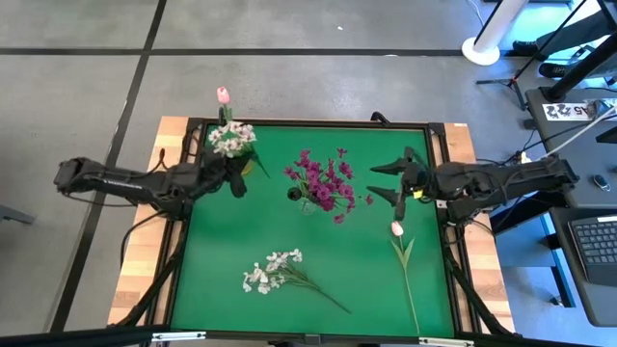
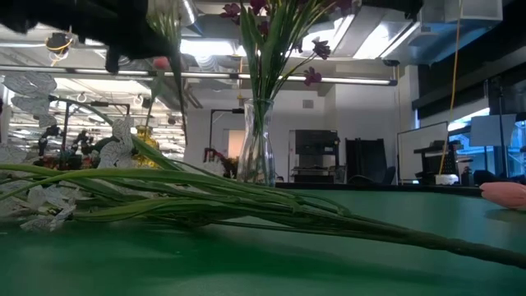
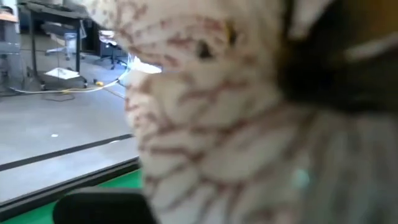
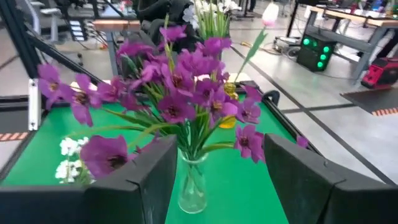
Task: Sort flowers into vase by color
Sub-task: Put the top white flowers into the yellow vase
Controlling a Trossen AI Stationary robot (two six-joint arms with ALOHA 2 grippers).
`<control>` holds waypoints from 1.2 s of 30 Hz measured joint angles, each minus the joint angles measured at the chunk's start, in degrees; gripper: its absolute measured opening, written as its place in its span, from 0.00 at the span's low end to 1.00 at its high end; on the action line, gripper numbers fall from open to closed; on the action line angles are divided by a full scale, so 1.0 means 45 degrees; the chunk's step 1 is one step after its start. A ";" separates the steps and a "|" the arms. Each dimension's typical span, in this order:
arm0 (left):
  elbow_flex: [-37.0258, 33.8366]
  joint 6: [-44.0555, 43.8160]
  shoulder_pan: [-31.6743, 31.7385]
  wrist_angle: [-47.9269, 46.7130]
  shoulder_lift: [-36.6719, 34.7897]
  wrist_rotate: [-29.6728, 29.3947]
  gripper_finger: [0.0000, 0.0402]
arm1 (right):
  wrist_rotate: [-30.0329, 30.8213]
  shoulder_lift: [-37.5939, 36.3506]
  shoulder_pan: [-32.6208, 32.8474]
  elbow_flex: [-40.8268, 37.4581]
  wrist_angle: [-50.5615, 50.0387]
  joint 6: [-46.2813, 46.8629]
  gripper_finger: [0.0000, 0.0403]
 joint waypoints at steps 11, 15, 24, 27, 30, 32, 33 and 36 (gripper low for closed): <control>0.0913 0.2038 0.1696 -0.0464 -0.1265 0.0656 0.01 | 0.0480 -0.0339 -0.0020 -0.2140 0.2091 0.0255 0.59; 0.2434 0.2256 0.1691 -0.3339 -0.1448 0.0043 0.01 | 0.0365 -0.1176 -0.0306 -0.3836 0.3939 0.0531 0.59; 0.3605 0.1651 0.1694 -0.6470 -0.1669 -0.1808 0.01 | -0.0254 -0.1493 -0.0593 -0.5951 0.7058 0.0750 0.59; 0.3649 0.1685 0.1840 -0.6572 -0.1686 -0.2211 0.01 | -0.0373 -0.1488 -0.0588 -0.6008 0.6957 0.0978 0.59; 0.3649 0.1590 0.2065 -0.6937 -0.1666 -0.2177 0.01 | -0.0543 -0.1487 -0.0588 -0.6008 0.7004 0.0983 0.59; 0.3649 0.1307 0.2215 -0.7246 -0.1624 -0.2033 0.01 | -0.0586 -0.1488 -0.0588 -0.6008 0.6994 0.0983 0.59; 0.3643 0.1163 0.2292 -0.7338 -0.1561 -0.1988 0.01 | -0.0587 -0.1485 -0.0588 -0.6008 0.6993 0.0988 0.59; 0.3374 0.0737 0.2478 -0.7412 -0.1487 -0.1680 0.01 | -0.0587 -0.1485 -0.0588 -0.6008 0.7035 0.0973 0.59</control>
